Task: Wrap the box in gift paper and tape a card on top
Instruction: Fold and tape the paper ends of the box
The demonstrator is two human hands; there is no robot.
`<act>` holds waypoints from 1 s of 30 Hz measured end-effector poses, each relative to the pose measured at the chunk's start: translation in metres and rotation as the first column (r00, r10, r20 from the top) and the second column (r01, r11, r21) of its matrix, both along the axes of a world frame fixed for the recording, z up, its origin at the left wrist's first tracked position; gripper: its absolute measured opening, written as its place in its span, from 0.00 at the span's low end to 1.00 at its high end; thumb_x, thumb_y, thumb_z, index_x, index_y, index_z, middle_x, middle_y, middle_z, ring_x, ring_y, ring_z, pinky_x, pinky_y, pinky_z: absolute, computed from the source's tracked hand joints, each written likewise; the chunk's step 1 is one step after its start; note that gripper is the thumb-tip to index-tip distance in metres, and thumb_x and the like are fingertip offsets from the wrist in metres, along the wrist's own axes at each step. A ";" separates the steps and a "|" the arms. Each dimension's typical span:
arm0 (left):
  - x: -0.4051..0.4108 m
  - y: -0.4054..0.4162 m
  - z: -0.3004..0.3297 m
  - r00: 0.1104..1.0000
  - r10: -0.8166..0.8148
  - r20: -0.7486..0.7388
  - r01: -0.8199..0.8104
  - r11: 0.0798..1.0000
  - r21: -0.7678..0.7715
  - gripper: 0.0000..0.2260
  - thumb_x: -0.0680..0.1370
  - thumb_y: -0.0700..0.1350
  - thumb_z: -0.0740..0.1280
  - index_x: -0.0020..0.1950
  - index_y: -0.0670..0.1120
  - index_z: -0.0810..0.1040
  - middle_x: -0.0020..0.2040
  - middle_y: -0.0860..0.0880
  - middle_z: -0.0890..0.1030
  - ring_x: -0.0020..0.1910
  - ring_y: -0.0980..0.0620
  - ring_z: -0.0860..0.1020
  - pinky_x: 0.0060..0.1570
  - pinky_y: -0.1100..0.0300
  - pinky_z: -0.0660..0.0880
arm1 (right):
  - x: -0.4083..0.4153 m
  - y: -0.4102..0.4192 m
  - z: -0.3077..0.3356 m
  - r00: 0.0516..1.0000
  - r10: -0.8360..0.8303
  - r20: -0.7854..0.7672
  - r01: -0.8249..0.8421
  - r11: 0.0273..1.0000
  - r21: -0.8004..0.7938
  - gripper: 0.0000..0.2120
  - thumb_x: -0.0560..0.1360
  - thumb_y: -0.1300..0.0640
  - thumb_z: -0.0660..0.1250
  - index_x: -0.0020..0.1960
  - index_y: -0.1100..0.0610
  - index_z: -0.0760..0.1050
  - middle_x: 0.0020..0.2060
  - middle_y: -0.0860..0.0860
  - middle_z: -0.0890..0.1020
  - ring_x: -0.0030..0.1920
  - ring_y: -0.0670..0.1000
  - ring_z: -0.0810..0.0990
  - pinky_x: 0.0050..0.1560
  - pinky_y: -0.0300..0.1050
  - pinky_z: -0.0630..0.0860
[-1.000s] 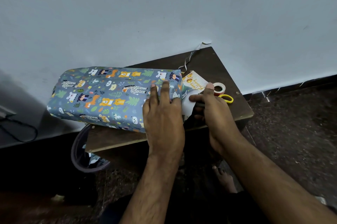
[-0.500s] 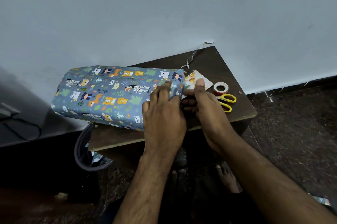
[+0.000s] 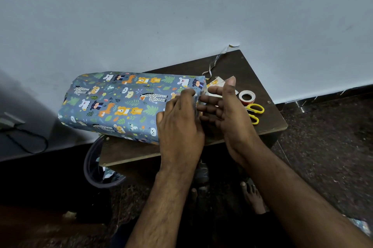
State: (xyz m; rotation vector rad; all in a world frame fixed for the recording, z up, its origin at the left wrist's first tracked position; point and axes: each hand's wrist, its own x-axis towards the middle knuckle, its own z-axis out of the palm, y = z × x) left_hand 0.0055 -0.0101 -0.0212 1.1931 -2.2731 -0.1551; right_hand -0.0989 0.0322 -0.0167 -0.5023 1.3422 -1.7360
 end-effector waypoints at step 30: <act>0.004 -0.003 0.007 0.994 -0.031 -0.109 0.046 0.990 0.134 0.23 0.71 0.35 0.69 0.64 0.47 0.69 0.61 0.54 0.76 0.60 0.49 0.71 0.54 0.53 0.59 | 0.004 -0.009 -0.019 0.986 -0.155 -0.067 0.166 0.962 0.215 0.12 0.84 0.55 0.62 0.53 0.63 0.77 0.42 0.57 0.86 0.44 0.55 0.88 0.46 0.57 0.86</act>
